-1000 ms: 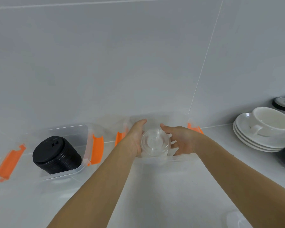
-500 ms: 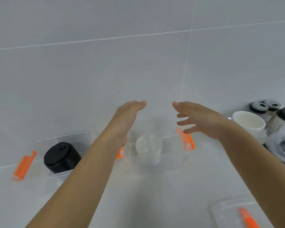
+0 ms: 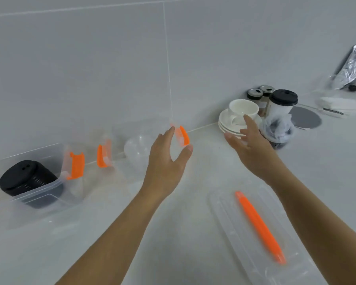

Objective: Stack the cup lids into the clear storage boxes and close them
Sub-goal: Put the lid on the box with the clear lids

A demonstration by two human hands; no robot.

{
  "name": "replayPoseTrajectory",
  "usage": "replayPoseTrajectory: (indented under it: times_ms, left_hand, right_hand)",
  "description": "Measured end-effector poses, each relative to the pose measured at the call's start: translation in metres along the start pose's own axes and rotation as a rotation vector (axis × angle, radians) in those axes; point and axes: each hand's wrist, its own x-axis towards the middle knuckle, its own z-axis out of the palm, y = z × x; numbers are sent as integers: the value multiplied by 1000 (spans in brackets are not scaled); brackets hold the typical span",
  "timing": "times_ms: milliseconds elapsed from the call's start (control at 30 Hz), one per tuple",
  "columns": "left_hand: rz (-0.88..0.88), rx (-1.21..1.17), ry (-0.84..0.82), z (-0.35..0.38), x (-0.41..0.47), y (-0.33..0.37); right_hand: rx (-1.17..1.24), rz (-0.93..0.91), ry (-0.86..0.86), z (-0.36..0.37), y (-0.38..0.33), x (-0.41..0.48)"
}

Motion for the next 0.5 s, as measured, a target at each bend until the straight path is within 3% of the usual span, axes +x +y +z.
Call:
replayPoseTrajectory:
  times_ms: [167, 367, 500]
  left_hand:
    - [0, 73, -130, 57, -34, -26]
    - [-151, 89, -316, 100, -63, -52]
    - [-353, -40, -383, 114, -78, -57]
  right_hand:
    - [-223, 53, 127, -4, 61, -39]
    - [-415, 279, 123, -5, 130, -80]
    - [-433, 418, 82, -7, 154, -98]
